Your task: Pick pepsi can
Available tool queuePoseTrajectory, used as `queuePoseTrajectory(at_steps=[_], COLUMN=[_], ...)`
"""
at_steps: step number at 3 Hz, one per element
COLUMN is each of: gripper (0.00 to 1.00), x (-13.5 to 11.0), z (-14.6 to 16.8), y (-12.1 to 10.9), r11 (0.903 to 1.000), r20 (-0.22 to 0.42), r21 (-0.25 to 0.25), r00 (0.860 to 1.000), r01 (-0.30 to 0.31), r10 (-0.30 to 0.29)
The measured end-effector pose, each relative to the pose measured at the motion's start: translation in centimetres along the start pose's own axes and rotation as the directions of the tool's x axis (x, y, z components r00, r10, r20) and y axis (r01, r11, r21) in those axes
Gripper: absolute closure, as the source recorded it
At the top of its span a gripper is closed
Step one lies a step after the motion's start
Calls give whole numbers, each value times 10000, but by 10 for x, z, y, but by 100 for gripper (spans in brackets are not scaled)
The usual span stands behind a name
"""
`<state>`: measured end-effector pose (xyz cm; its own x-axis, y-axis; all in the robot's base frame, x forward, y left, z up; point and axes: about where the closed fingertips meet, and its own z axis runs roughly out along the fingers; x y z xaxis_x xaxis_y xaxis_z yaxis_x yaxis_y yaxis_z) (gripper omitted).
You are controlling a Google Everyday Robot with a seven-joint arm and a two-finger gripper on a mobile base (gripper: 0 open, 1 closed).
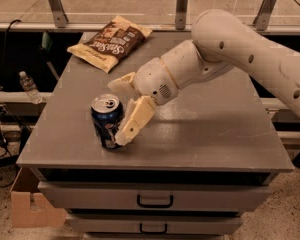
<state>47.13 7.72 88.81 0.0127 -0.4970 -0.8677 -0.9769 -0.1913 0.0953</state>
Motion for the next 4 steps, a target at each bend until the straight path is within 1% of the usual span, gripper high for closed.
queuePoseTrajectory(at_steps=[1,2,4], gripper=[0,17,63], x=[0,-6,-18], z=[5,11,20], y=[-1,2,14], r11=[9992,9983,9969], r20=[544,959,1376], r21=[-89,-214,-457], r00=[9977,9939,9880], r01=[-392,-535,-639], r10=[396,553,697])
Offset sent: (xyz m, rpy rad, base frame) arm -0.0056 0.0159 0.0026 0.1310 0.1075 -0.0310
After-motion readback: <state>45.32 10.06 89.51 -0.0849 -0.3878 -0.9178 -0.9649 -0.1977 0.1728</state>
